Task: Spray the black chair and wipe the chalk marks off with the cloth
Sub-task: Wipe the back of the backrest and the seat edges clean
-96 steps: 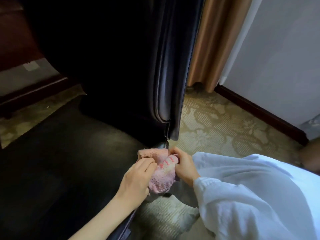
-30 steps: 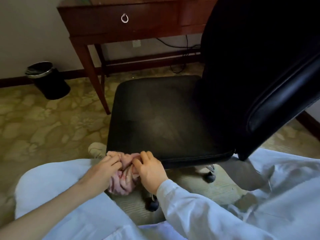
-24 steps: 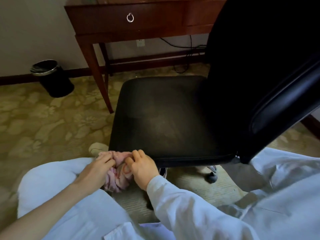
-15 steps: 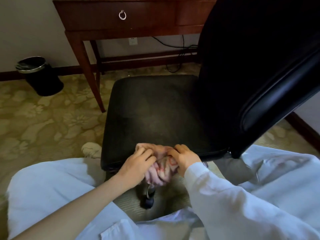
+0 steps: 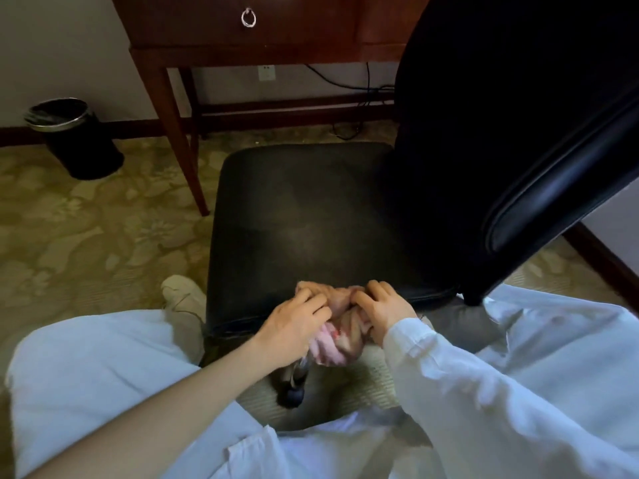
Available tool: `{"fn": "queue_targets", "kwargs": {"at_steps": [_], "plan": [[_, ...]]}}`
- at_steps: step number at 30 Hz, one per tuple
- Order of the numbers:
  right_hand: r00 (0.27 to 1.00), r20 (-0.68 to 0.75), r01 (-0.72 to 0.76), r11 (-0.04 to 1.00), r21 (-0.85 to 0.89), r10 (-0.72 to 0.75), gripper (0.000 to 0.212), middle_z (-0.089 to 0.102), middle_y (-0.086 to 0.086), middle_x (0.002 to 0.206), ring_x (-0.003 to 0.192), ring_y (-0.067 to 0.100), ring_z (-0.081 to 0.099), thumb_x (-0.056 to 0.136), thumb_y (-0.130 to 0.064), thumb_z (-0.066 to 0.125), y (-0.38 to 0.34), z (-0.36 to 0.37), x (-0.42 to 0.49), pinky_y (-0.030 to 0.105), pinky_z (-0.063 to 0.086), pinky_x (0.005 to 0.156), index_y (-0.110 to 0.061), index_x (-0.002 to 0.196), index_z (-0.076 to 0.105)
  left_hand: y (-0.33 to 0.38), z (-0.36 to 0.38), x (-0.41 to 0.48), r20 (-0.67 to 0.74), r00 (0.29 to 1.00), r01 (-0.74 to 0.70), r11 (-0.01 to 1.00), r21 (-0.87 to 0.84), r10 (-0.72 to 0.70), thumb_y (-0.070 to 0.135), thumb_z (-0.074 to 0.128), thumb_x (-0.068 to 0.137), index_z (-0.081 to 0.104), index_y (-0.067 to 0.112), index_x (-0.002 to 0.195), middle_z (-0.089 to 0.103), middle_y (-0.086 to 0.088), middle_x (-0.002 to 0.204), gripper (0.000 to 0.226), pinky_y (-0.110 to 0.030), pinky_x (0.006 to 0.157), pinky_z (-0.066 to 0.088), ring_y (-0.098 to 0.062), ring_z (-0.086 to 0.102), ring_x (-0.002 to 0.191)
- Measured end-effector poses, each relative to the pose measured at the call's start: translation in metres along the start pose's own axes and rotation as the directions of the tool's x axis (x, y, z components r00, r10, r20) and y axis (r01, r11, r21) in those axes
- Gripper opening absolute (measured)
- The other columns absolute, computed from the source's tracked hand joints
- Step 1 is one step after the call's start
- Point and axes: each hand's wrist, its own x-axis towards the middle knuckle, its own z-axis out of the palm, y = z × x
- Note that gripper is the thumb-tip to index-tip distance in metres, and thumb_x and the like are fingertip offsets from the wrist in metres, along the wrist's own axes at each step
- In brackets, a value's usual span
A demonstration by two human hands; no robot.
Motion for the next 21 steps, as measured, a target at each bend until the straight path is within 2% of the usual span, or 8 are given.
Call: {"fn": "queue_targets", "kwargs": {"at_steps": [3, 5, 9, 12, 15, 17, 18, 21], "plan": [[0.993, -0.02, 0.118, 0.992, 0.05, -0.117, 0.071, 0.059, 0.014, 0.092, 0.079, 0.034, 0.06, 0.039, -0.022, 0.088, -0.059, 0.008, 0.027, 0.033, 0.055, 0.058, -0.015, 0.102, 0.056, -0.038, -0.021, -0.051, 0.039, 0.997, 0.065, 0.997, -0.037, -0.063, 0.015, 0.081, 0.058, 0.065, 0.018, 0.087, 0.061, 0.0, 0.1, 0.034, -0.024, 0.081, 0.051, -0.022, 0.054, 0.104], [0.985, -0.017, 0.172, 0.981, 0.089, -0.172, 0.066, 0.058, 0.016, 0.094, 0.081, 0.035, 0.059, 0.039, -0.017, 0.088, -0.095, 0.01, 0.039, 0.036, 0.055, 0.057, -0.011, 0.1, 0.062, -0.067, -0.029, -0.083, 0.068, 0.989, 0.134, 0.99, -0.046, -0.131, 0.009, 0.079, 0.063, 0.065, 0.017, 0.091, 0.059, 0.0, 0.104, 0.033, -0.025, 0.085, 0.051, -0.02, 0.05, 0.108], [0.964, 0.048, 0.261, 0.965, 0.038, -0.262, 0.056, 0.04, 0.017, 0.127, 0.114, 0.034, 0.039, 0.08, -0.014, 0.065, -0.149, 0.015, 0.055, 0.045, 0.044, 0.09, -0.01, 0.13, 0.041, -0.112, -0.036, -0.127, 0.055, 0.959, 0.282, 0.955, -0.092, -0.278, -0.013, 0.069, 0.059, 0.063, 0.015, 0.092, 0.056, 0.0, 0.101, 0.044, -0.034, 0.087, 0.05, -0.018, 0.049, 0.106], [0.961, 0.011, 0.278, 0.961, 0.007, -0.278, 0.055, 0.037, 0.015, 0.13, 0.117, 0.032, 0.037, 0.084, -0.016, 0.061, -0.154, 0.015, 0.06, 0.042, 0.042, 0.095, -0.011, 0.133, 0.037, -0.116, -0.033, -0.13, 0.053, 0.957, 0.288, 0.952, -0.107, -0.284, -0.02, 0.067, 0.053, 0.063, 0.01, 0.088, 0.055, -0.003, 0.096, 0.047, -0.023, 0.092, 0.039, -0.018, 0.048, 0.1], [0.959, -0.035, 0.282, 0.959, 0.01, -0.282, 0.05, 0.043, 0.018, 0.127, 0.113, 0.034, 0.041, 0.083, -0.013, 0.061, -0.127, 0.015, 0.052, 0.043, 0.044, 0.09, -0.009, 0.13, 0.043, -0.103, -0.029, -0.116, 0.064, 0.97, 0.24, 0.968, -0.075, -0.236, -0.009, 0.072, 0.059, 0.062, 0.01, 0.09, 0.052, -0.004, 0.1, 0.038, -0.03, 0.088, 0.045, -0.023, 0.049, 0.101], [0.937, -0.138, 0.328, 0.945, 0.022, -0.322, 0.044, 0.055, 0.019, 0.111, 0.097, 0.035, 0.053, 0.074, -0.013, 0.065, -0.1, 0.019, 0.043, 0.041, 0.051, 0.075, -0.008, 0.116, 0.053, -0.09, -0.026, -0.1, 0.063, 0.978, 0.202, 0.979, -0.03, -0.199, -0.001, 0.075, 0.062, 0.063, 0.011, 0.092, 0.053, -0.005, 0.103, 0.034, -0.035, 0.078, 0.053, -0.025, 0.05, 0.103], [0.925, -0.192, 0.341, 0.94, 0.032, -0.329, 0.037, 0.059, 0.017, 0.098, 0.085, 0.033, 0.057, 0.071, -0.016, 0.063, -0.085, 0.023, 0.036, 0.035, 0.052, 0.064, -0.009, 0.106, 0.054, -0.08, -0.024, -0.088, 0.062, 0.984, 0.165, 0.986, -0.01, -0.165, 0.004, 0.074, 0.064, 0.064, 0.011, 0.093, 0.054, -0.005, 0.103, 0.031, -0.034, 0.074, 0.054, -0.025, 0.05, 0.102], [0.908, -0.287, 0.308, 0.951, -0.037, -0.306, 0.025, 0.058, 0.011, 0.081, 0.067, 0.027, 0.054, 0.068, -0.022, 0.049, -0.035, 0.031, 0.014, 0.028, 0.043, 0.05, -0.014, 0.092, 0.045, -0.043, -0.015, -0.047, 0.056, 0.997, 0.048, 0.998, 0.043, -0.051, 0.022, 0.057, 0.074, 0.065, 0.014, 0.095, 0.058, -0.005, 0.103, 0.025, -0.032, 0.075, 0.052, -0.027, 0.054, 0.099]]}}
